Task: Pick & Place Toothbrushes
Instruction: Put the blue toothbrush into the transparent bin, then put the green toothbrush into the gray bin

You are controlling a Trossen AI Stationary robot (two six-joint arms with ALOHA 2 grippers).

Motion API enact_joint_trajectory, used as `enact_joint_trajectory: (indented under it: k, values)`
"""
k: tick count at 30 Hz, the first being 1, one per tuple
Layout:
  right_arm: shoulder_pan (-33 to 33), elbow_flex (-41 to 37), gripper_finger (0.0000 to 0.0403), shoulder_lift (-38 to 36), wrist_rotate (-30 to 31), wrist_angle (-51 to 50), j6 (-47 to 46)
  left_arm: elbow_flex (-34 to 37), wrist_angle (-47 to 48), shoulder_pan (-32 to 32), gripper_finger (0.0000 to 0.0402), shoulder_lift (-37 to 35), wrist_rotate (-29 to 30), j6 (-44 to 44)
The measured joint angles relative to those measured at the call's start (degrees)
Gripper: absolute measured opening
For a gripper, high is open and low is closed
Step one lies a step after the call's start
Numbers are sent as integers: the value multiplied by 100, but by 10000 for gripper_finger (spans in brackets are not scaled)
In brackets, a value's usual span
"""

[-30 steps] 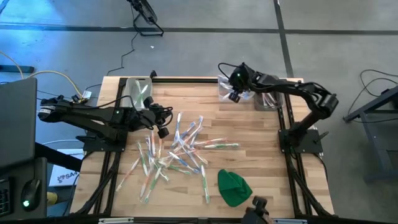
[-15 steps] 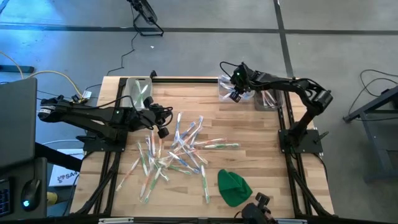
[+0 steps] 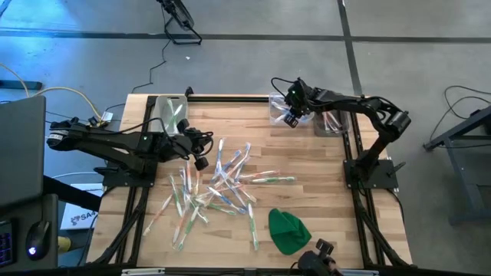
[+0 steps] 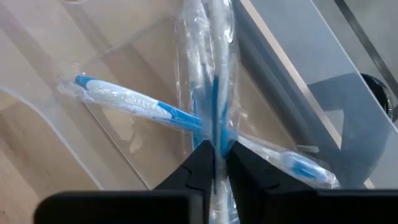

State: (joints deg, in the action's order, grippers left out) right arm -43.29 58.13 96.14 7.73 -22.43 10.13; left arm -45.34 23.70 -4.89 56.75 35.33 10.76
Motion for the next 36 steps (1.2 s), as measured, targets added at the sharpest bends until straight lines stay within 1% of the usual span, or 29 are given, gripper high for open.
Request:
enact_joint_trajectory:
  k: [7, 11, 17, 22, 29, 36]
  values:
    - [2, 0, 114, 0, 2, 2, 13, 0, 0, 0, 6, 0, 0, 0]
    - [2, 0, 133, -57, 15, 2, 22, 0, 0, 0, 6, 0, 0, 0]
    - [82, 0, 130, -357, 269, -7, 59, 0, -1, 0, 6, 0, 0, 0]
    - [220, 0, 118, -701, 268, -21, 37, 0, -2, 0, 6, 0, 0, 0]
    - [594, 0, 106, -1078, 264, -23, 22, 0, 0, 0, 6, 1, -1, 0]
    - [1050, 0, 105, -1185, 259, -9, -240, 0, 0, 0, 6, 0, 0, 0]
